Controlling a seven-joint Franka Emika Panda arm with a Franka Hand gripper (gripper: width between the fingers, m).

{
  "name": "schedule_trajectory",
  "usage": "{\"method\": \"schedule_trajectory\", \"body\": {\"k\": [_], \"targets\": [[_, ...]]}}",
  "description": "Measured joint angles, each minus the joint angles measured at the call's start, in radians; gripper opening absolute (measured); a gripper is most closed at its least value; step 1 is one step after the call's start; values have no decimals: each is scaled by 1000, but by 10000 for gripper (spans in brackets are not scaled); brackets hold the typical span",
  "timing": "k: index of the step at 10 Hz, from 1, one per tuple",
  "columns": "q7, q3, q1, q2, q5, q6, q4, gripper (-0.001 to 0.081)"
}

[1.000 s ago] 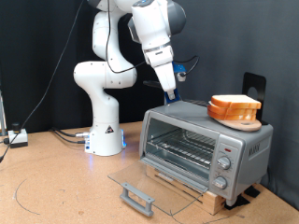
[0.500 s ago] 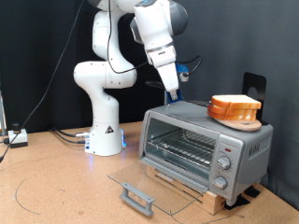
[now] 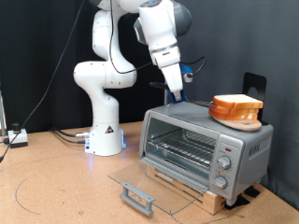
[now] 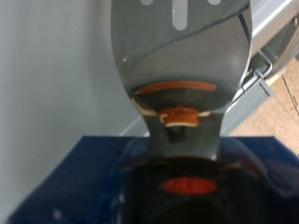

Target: Make a piece of toast with the oven

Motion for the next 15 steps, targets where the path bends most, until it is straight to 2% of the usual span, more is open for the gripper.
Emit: {"method": "schedule_trajectory", "body": {"k": [3, 7, 12, 15], "targets": [[0, 12, 16, 3, 37, 0, 20, 393], [41, 37, 15, 14, 40, 3, 33, 393], [138, 142, 11, 105, 41, 118, 66, 392], [141, 163, 12, 145, 57, 138, 95, 392]]}}
